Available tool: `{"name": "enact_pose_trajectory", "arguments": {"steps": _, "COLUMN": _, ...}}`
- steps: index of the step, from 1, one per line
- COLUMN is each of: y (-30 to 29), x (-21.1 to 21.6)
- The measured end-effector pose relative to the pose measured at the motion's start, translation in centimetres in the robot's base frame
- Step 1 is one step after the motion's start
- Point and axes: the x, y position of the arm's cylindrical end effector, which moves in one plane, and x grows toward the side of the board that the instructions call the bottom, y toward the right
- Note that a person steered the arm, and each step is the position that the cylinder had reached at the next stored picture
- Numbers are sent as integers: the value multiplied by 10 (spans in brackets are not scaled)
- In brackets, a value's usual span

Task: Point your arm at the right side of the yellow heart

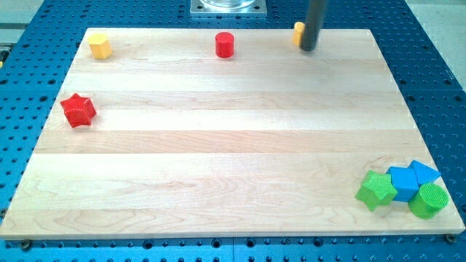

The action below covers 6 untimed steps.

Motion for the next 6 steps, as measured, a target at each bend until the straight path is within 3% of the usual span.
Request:
{"name": "enact_pose_trajectory", "arguments": {"steps": 1, "y": -24, "x": 0}}
{"name": "enact_pose_trajectory", "arguments": {"steps": 3, "y": -4, "x": 11}}
{"name": "enact_pose_trajectory", "arguments": {"steps": 5, "y": 72, "x": 8}}
{"name": "enact_pose_trajectory", "arguments": {"steps": 6, "y": 76, "x": -12}}
